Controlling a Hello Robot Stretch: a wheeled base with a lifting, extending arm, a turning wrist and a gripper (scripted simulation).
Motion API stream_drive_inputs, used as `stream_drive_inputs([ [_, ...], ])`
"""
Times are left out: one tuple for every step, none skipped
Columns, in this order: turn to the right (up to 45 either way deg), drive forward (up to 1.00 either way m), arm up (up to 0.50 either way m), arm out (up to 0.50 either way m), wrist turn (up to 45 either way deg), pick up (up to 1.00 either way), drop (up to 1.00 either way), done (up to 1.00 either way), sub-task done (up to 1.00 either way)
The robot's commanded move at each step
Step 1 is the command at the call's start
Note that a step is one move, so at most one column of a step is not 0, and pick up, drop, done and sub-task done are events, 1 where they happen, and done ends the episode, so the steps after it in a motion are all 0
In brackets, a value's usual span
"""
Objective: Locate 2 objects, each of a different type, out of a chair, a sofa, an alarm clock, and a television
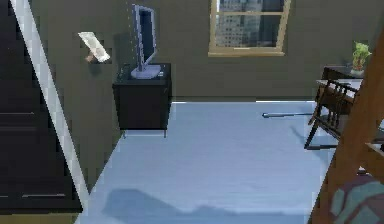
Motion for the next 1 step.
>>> stream_drive_inputs([
  [0.0,0.5,0.0,0.0,0.0,0.0,0.0,0.0,0.0],
])
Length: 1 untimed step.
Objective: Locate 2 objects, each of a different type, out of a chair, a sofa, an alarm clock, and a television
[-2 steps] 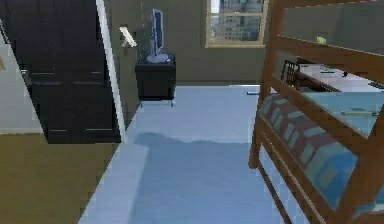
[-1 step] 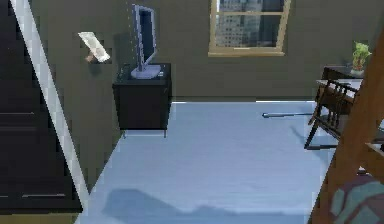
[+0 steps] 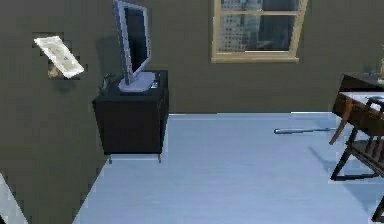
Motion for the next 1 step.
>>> stream_drive_inputs([
  [9.0,0.0,0.0,0.0,0.0,0.0,0.0,0.0,0.0],
])
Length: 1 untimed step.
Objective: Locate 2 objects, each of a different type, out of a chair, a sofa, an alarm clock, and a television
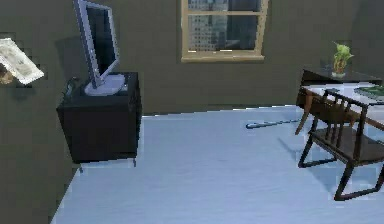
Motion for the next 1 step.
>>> stream_drive_inputs([
  [3.0,0.0,0.0,0.0,0.0,0.0,0.0,0.0,0.0],
])
